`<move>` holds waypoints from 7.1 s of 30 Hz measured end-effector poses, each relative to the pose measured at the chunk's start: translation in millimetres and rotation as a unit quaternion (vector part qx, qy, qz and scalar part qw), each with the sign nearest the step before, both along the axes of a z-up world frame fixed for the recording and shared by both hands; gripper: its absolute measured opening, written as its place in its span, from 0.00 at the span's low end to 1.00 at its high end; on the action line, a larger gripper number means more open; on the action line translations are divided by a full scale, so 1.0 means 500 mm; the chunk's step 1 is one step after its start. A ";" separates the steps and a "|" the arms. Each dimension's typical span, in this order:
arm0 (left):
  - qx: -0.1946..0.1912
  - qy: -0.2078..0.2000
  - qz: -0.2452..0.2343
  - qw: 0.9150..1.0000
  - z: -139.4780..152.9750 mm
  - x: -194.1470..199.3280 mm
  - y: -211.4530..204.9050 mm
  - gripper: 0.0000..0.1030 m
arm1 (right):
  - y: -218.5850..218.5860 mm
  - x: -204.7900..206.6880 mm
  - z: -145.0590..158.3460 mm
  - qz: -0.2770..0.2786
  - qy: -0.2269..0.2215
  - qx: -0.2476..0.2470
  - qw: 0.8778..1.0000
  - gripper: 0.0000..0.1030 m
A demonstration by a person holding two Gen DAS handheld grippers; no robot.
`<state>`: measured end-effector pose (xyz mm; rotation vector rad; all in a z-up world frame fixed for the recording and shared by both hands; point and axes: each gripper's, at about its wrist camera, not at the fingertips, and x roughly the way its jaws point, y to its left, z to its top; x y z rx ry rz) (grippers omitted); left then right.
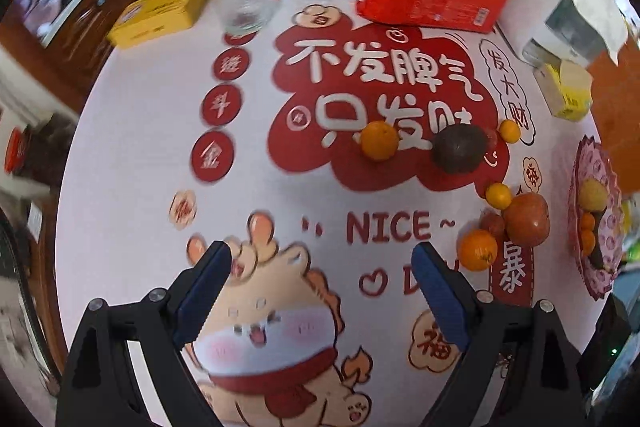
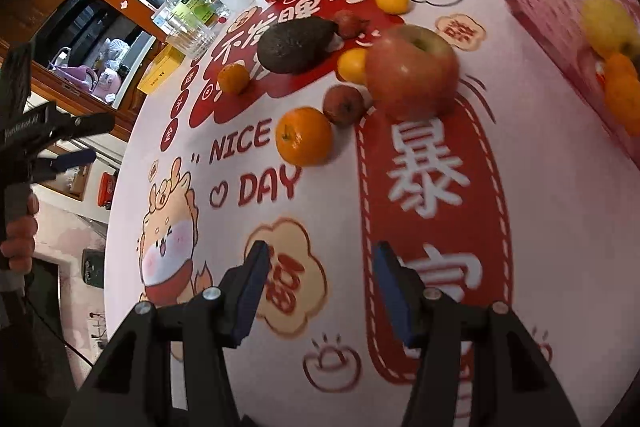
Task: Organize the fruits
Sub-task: 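Move both open tools back toward the remaining fruits, then grasp a mandarin with the left tool while the right tool grasps an orange, then lift the mandarin and orange and carry both over the pink bowl, then lower the mandarin and orange into the bowl and open both tools, then move both open tools back toward the red apple and lychee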
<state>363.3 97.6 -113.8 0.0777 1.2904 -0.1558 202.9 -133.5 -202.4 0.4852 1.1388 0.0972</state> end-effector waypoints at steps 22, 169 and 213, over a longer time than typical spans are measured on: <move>-0.032 0.019 -0.077 0.996 -0.163 0.207 -0.112 0.86 | 0.079 0.129 -0.031 0.041 -0.029 -0.098 0.994 0.53; -0.173 -0.048 -0.087 0.980 -0.035 -0.335 -0.656 0.59 | -0.474 -0.191 0.113 0.046 -0.098 -0.089 0.990 0.45; -0.101 -0.016 -0.049 0.994 -0.040 -0.428 -0.312 0.85 | -0.269 -0.259 0.082 0.005 -0.035 -0.023 0.999 0.51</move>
